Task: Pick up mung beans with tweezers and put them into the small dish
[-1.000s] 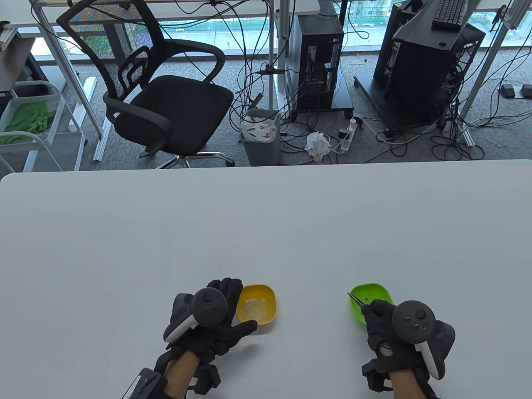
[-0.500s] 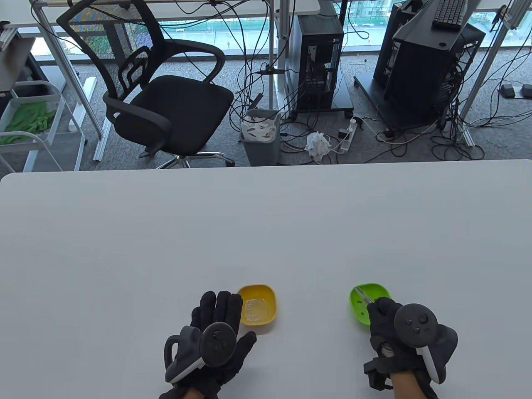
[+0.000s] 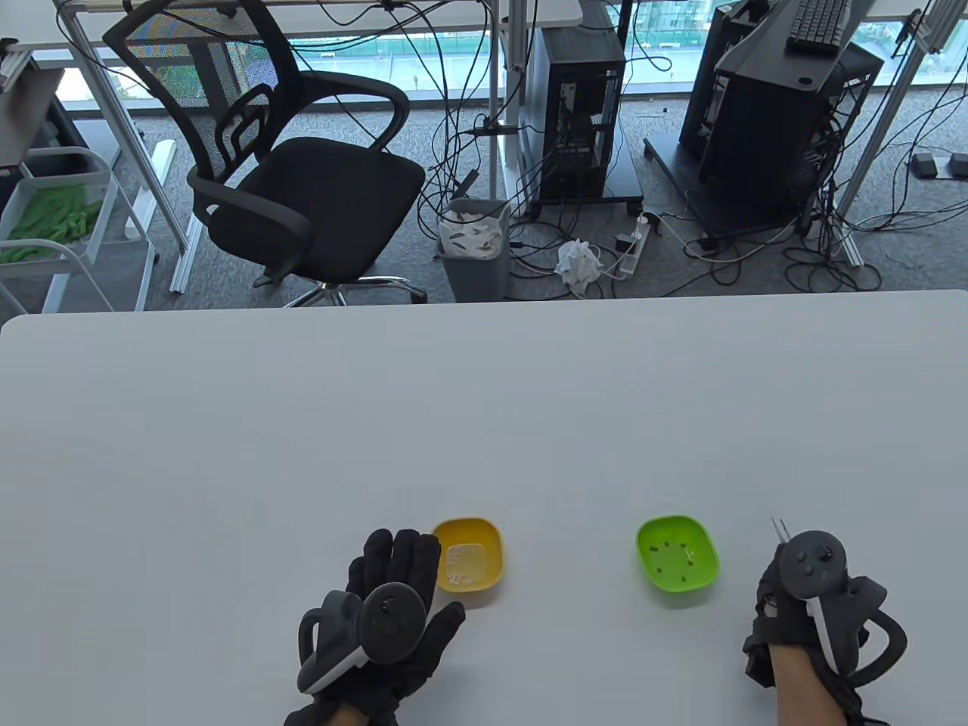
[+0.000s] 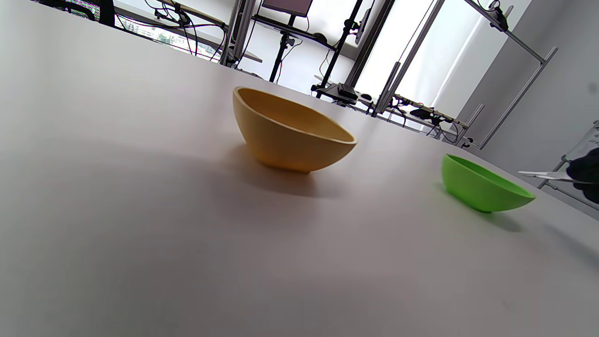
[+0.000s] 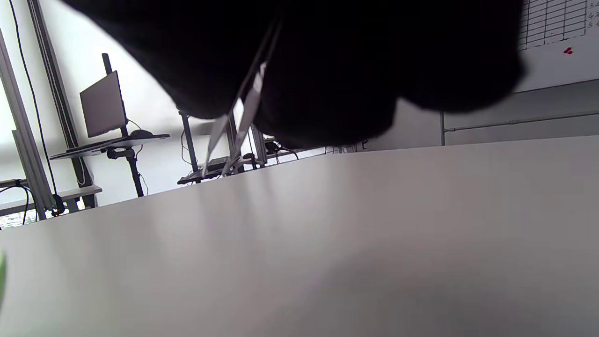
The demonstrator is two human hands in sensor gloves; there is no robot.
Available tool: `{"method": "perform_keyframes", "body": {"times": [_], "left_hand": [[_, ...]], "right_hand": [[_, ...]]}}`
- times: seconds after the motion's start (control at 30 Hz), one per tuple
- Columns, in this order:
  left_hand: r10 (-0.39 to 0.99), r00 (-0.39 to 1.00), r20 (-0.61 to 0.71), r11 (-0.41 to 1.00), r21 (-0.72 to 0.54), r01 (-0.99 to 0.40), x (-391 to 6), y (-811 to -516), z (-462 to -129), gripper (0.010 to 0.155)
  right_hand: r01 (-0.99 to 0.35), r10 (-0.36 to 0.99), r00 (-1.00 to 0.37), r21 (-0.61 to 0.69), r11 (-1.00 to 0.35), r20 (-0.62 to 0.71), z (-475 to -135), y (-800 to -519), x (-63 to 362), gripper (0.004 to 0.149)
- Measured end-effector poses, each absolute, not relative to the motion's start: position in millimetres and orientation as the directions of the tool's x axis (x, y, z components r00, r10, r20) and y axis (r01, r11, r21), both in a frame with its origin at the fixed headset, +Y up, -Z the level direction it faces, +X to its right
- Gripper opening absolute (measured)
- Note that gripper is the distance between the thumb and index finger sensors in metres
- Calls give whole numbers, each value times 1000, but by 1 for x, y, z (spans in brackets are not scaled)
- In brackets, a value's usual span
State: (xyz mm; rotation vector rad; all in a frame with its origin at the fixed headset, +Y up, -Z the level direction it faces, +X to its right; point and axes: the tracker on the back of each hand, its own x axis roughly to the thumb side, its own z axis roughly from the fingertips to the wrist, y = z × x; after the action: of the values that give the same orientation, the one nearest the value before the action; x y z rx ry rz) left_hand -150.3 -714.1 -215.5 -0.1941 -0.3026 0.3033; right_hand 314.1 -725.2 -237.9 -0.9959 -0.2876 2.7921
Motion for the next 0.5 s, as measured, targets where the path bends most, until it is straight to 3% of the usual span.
{"method": "perform_keyframes", "body": {"times": [0.17,0.5], "left_hand": [[323,909,264,932,-254,-257,-150,-715,-215,81],[323,904,280,932,-260,-252,-147,-716,-215,80]], "right_hand": [[-93,159,-745,-136,-986,-648,-241,-750,324,41],[-75,73,-753,-25,-997,-654,-248,-766,321,43]]}}
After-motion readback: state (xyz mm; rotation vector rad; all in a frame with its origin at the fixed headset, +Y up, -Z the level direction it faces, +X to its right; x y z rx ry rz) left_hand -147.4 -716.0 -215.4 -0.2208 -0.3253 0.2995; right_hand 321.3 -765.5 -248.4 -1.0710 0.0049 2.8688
